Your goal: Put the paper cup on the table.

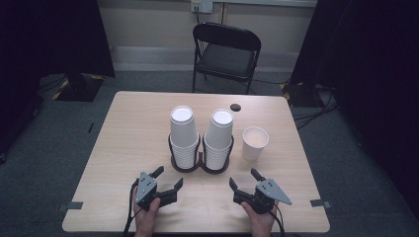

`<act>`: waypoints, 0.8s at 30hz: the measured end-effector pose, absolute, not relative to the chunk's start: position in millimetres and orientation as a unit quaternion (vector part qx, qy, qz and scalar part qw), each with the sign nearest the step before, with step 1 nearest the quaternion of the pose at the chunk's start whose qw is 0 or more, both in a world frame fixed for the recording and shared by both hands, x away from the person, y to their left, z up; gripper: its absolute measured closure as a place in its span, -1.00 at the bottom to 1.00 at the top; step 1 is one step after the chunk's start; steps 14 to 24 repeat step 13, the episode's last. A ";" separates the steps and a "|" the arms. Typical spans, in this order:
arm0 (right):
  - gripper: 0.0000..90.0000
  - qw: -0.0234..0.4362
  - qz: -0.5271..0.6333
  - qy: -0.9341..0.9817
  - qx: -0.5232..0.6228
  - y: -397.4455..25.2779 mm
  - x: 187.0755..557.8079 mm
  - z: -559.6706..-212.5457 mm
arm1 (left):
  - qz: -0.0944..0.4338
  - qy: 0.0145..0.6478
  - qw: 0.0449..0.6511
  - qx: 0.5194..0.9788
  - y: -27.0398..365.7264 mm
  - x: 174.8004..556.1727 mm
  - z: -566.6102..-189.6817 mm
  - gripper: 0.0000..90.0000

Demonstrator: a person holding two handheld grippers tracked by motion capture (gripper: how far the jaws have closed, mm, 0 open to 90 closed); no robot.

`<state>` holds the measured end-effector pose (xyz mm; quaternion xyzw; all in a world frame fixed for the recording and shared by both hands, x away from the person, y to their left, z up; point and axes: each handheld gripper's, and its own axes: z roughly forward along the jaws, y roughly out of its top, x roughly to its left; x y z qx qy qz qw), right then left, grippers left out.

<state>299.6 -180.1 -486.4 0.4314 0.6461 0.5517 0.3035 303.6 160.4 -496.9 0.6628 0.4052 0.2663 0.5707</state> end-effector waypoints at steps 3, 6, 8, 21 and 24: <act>-0.69 0.301 0.556 0.648 0.426 -176.4 295.7 -490.9 | 0.266 0.402 0.573 0.663 160.0 303.1 -497.0 -0.63; -0.69 0.302 0.556 0.648 0.424 -174.4 295.7 -495.5 | 0.270 0.396 0.571 0.666 159.7 302.8 -496.9 -0.63; -0.69 0.311 0.554 0.647 0.422 -173.4 294.3 -495.6 | 0.270 0.396 0.572 0.665 159.5 302.6 -497.0 -0.63; -0.70 0.315 0.549 0.652 0.417 -171.7 294.0 -495.5 | 0.270 0.394 0.572 0.667 159.5 302.3 -497.0 -0.63; -0.70 0.315 0.549 0.652 0.417 -171.7 294.0 -495.5 | 0.270 0.394 0.572 0.667 159.5 302.3 -497.0 -0.63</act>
